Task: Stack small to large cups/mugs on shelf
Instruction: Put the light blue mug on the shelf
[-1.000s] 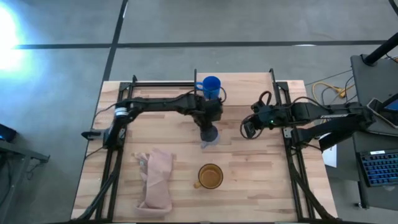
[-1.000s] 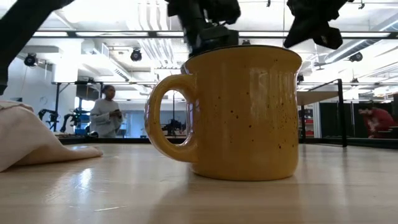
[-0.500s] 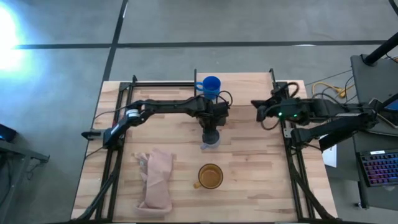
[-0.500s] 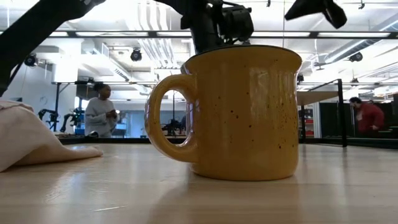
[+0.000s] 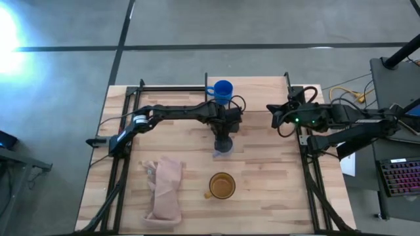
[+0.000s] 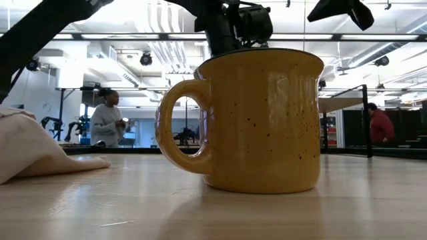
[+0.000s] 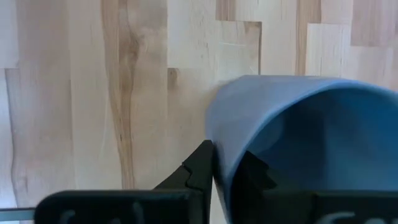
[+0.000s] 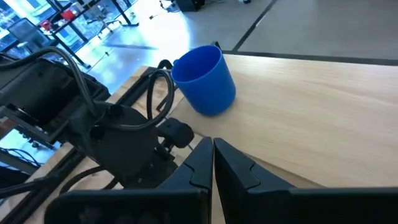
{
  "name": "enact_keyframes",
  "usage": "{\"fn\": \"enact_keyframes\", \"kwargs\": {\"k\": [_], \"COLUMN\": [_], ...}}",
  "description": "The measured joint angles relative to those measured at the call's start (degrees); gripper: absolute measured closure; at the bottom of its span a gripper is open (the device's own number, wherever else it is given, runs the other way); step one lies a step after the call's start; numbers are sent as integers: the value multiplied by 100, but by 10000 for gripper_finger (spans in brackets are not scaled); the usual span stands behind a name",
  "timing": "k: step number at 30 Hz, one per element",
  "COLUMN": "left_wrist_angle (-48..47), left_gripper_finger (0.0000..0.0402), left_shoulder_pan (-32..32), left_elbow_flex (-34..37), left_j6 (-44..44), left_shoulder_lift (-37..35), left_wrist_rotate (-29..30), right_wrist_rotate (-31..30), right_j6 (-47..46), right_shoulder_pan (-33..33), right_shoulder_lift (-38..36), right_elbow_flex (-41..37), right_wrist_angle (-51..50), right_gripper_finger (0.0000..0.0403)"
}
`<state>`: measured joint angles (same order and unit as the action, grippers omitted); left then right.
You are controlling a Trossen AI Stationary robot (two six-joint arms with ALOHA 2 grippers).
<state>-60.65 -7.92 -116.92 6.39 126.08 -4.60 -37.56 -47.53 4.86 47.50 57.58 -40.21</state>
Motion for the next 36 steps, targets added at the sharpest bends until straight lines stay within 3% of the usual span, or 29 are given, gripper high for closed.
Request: {"fn": "enact_keyframes", "kwargs": {"k": [31, 36], "left_wrist_angle": [525, 527], "left_gripper_finger": [367, 367], "left_shoulder_pan": [57, 52], "left_elbow_flex": [-15, -8], "left_j6": [23, -331], "left_shoulder_lift": [-5, -33], "left_wrist_rotate": [46, -15], "right_wrist_rotate": [151, 151], "right_j6": [-144, -134], "right_shoulder_pan": [0, 0], "right_shoulder_lift": [26, 26], "right_elbow_flex": [-7, -7], "right_wrist_angle": [-471, -574], "right_gripper_finger": [394, 394]}}
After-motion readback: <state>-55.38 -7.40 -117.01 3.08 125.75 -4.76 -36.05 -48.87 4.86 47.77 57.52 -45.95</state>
